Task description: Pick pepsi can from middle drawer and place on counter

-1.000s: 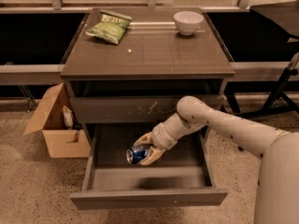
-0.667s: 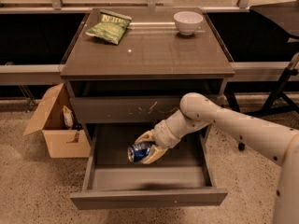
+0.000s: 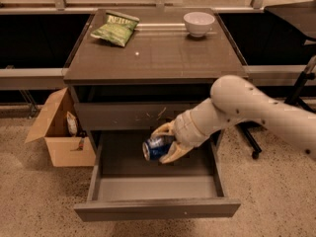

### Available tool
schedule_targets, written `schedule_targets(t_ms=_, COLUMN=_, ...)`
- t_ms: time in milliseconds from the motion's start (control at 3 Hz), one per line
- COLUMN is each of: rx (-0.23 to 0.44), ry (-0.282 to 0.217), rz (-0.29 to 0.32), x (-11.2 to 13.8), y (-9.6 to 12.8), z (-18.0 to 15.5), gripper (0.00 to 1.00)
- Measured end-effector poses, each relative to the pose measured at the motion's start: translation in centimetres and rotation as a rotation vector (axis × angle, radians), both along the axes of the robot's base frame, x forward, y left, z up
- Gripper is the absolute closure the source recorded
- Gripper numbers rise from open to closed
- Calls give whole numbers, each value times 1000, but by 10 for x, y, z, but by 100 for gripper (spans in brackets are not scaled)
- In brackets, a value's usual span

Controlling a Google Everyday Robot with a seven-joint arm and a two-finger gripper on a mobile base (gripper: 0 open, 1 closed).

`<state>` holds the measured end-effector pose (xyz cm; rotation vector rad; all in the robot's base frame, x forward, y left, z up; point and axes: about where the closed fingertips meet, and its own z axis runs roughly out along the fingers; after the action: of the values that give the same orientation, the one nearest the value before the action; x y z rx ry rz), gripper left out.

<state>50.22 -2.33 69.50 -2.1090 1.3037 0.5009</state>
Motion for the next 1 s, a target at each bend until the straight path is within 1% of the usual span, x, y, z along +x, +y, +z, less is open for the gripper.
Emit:
schedule_targets(t_ms=333, rx=-32, ry=-68, rz=-4, x=-5, y=-20, z=49, gripper=100)
schedule_targets(t_ms=667, rx=-32, ry=-68, rz=-4, x=-5, y=-20, z=50, gripper=100)
schedule_targets(t_ms=1000, rx=1, ry=-112, rz=-26, x=-5, y=-51, z=94, gripper=100)
